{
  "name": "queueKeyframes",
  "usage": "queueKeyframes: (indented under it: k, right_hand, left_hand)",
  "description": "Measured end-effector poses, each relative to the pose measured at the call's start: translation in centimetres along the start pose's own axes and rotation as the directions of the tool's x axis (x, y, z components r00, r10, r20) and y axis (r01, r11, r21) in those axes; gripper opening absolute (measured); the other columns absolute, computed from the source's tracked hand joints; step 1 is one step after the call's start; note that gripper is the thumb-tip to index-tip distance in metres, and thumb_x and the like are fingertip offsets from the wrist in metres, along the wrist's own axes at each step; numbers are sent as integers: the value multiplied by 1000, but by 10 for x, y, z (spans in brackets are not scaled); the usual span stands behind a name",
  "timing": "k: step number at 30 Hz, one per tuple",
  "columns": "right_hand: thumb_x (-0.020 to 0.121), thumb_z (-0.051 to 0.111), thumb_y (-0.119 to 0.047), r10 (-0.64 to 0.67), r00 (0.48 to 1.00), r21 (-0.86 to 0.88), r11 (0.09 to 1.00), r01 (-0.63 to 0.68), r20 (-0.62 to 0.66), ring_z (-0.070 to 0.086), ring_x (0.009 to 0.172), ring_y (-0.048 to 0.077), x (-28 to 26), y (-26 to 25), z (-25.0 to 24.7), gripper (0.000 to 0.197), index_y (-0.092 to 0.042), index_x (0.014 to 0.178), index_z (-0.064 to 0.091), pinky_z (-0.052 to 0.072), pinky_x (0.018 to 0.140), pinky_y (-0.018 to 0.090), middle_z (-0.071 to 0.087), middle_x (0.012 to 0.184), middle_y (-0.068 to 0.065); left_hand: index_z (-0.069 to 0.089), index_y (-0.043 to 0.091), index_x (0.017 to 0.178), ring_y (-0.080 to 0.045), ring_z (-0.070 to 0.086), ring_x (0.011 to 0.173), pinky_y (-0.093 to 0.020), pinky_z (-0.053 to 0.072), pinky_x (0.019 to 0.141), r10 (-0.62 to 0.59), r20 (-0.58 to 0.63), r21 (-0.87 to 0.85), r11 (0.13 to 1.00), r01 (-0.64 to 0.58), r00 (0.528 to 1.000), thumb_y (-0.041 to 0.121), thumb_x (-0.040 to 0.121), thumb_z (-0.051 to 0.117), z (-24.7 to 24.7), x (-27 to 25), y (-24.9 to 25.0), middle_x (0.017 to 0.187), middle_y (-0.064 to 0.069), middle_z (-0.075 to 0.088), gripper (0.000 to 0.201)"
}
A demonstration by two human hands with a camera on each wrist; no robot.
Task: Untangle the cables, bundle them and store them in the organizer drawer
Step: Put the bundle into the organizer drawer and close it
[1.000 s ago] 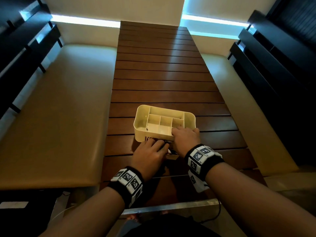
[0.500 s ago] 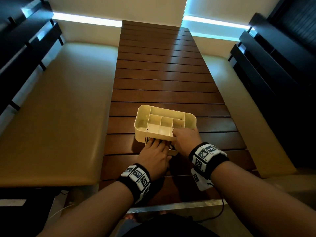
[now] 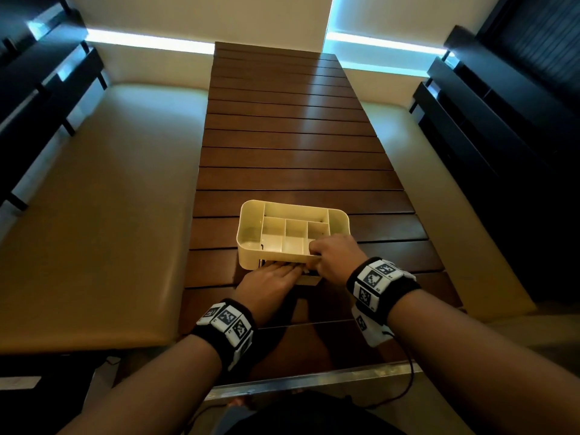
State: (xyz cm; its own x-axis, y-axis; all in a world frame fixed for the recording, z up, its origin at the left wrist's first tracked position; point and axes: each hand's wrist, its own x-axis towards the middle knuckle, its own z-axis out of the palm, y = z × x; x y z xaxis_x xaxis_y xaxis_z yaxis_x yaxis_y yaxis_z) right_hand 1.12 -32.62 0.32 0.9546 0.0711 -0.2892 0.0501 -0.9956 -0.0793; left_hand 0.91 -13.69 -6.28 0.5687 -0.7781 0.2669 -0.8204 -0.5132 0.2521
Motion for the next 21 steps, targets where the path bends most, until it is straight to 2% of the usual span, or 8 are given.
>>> queueKeyframes:
  k: [4,7,8,10,12,14,18,21]
  right_hand:
    - [92,60,-32,-8,1000,6,1000,8,4,58,94,24,-2,-3,-1,13,-20,93,65,45,84,37,64,96,0]
    - [93,60,-29,-3,1000,31,1000,3,8,56,90,24,-3,-3,-5,11,-20,88,63,44,82,36,62,92,2]
    - [93,60,-30,-4,1000,34,999,4,5,57,90,24,-3,-3,-5,12,-21,85,61,45,83,37,63,92,3]
    - [93,61,-33,-9,1000,19,1000,9,19,58,91,24,-3,-5,-5,18,-24,79,55,46,85,38,64,92,2]
    - [94,60,-37,-16,1000,7,1000,15,26,58,93,21,-5,-5,-5,17,-25,83,58,44,88,38,63,94,-1]
    - [94,58,-44,-27,999,-25,999,28,22,57,104,19,-10,-3,-5,19,-27,97,65,38,94,40,60,105,-4]
    - [77,60,-73,-77,988,-196,979,49,-137,34,126,23,-22,2,-3,54,-35,115,66,27,99,49,39,132,-1]
    - [58,72,-78,-36,986,-129,991,15,-163,10,144,26,-16,10,5,102,-39,142,29,18,111,52,13,152,3]
  left_hand:
    - [71,7,108,-26,71,90,-32,59,54,71,-175,51,997,-63,982,8,73,81,-15,-10,0,100,-9,73,37]
    - [61,13,127,-30,58,107,-42,57,77,-14,-229,150,987,49,973,24,75,79,-36,-2,5,122,-15,62,56]
    - [49,18,141,-31,47,123,-45,51,93,-93,-170,186,975,125,981,35,73,82,-43,6,4,141,-17,49,77]
    - [6,30,157,-34,7,147,-50,19,117,-225,74,259,945,199,972,56,70,79,-48,26,-3,164,-14,-1,116]
    - [-22,36,152,-36,-19,149,-53,-8,118,-282,281,293,935,198,917,66,66,76,-46,45,-13,161,-11,-28,134]
    - [-25,36,151,-38,-15,150,-58,1,120,-275,345,289,941,177,898,66,66,76,-41,53,-20,163,-11,-22,136]
    - [-17,39,152,-37,7,149,-57,34,111,-249,316,283,946,159,916,69,75,66,-35,52,-28,163,-9,4,117]
    - [-9,37,154,-35,18,145,-48,45,103,-232,288,301,943,142,929,62,81,66,-34,51,-29,159,-8,15,108]
